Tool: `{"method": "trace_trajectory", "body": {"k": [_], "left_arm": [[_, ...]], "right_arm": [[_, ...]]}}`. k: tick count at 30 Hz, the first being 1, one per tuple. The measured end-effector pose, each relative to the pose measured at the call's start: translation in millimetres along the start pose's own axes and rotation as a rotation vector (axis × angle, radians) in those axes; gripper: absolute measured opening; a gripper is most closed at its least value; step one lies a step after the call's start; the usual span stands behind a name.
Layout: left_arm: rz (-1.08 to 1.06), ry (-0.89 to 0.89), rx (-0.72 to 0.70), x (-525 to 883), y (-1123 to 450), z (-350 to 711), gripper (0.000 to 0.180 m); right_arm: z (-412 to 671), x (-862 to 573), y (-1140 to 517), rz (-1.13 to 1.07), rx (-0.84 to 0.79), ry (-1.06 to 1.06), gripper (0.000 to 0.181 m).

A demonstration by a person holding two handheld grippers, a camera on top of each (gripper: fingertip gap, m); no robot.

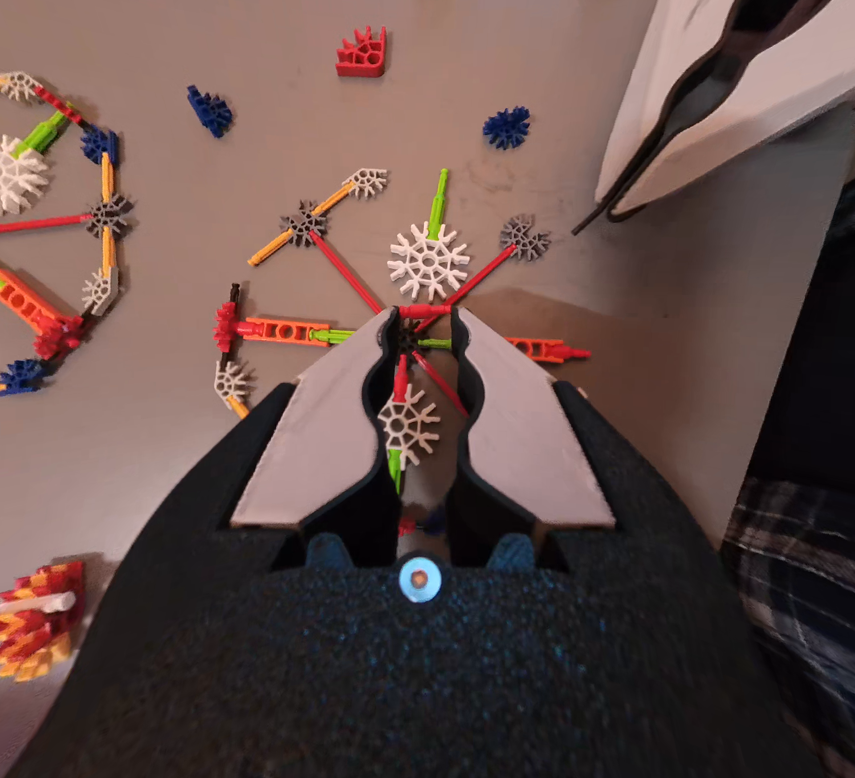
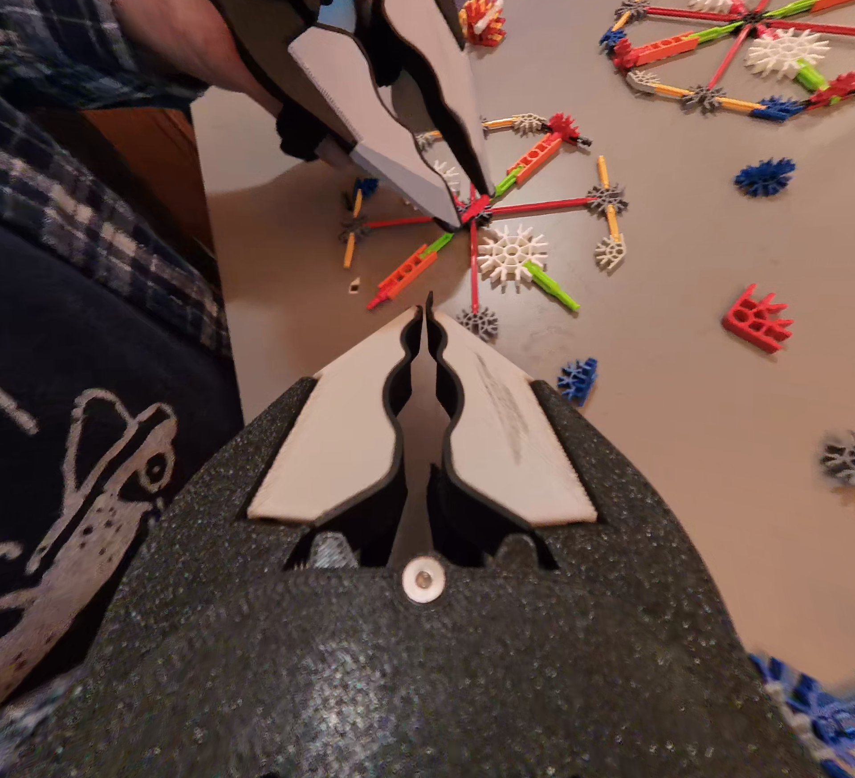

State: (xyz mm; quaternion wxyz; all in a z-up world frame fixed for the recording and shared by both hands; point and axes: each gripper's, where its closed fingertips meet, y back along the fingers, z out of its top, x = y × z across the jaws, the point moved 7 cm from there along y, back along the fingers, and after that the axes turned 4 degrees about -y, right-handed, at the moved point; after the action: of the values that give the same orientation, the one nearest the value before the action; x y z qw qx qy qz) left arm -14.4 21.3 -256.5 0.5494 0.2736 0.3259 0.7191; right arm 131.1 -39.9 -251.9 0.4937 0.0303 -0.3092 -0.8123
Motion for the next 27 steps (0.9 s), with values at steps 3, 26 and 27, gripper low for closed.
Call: {"method": "trace_trajectory", "body": {"k": [3,26,27], "left_arm": [[0.039,0.024,-0.005,-3.3,-2.5,1.8,0.019],[-0.188,-0.823,0.191,14.2,-1.7,15.7,0.02],[-0.211,-0.878,0.221,14.4,-5.0,15.4,0.02]], "right_arm": [[9.2,-3.7,-4.7,-0.007,-0.006,0.009,0.0],[28.5,-23.8,-24.5,-0.005,0.03,0.064,0.003],[27.6,-23.5,-23.8,-0.008,0.027,0.062,0.003]]}}
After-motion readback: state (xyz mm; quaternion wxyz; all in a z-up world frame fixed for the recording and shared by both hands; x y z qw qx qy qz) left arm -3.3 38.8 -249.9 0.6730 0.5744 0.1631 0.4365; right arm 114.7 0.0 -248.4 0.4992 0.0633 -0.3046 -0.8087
